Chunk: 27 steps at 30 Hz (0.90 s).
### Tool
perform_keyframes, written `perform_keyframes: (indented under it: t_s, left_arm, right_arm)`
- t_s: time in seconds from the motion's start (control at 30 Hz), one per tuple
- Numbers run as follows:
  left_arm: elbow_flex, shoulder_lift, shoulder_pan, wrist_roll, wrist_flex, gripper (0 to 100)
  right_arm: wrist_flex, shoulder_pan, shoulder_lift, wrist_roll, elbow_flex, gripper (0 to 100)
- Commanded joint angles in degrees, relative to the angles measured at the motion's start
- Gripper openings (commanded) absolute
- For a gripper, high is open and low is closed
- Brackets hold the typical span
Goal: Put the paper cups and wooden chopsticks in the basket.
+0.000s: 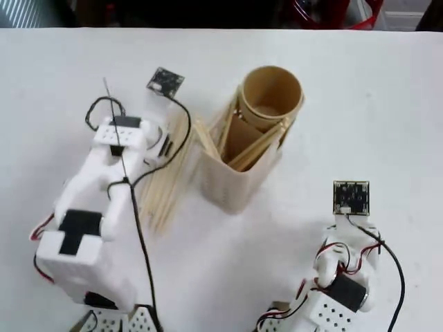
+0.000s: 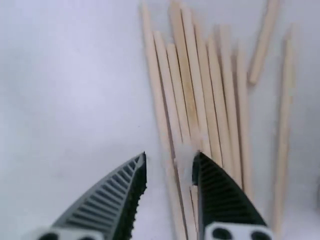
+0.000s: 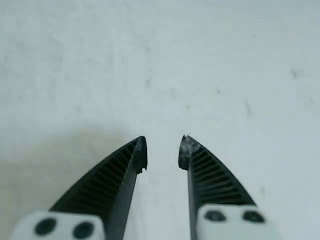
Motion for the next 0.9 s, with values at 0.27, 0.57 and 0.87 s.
perform_keyframes:
  t_s: [0.27, 0.57, 0.87]
  left_arm:
    - [-15.4, 11.6, -1.6, 0.5, 6.9, 11]
    - [-21.2, 15.3, -1.8, 0.4, 12.0, 2]
    - [-21.0, 8.3, -1.8, 1.5, 12.3, 2]
  right_arm:
    - [-1.0, 0.7, -0.5, 0.4, 0.5, 11.4]
    - [-1.0, 0.7, -0.5, 0.4, 0.5, 11.4]
    - [-1.0, 0.7, -0.5, 0.4, 0.5, 11.4]
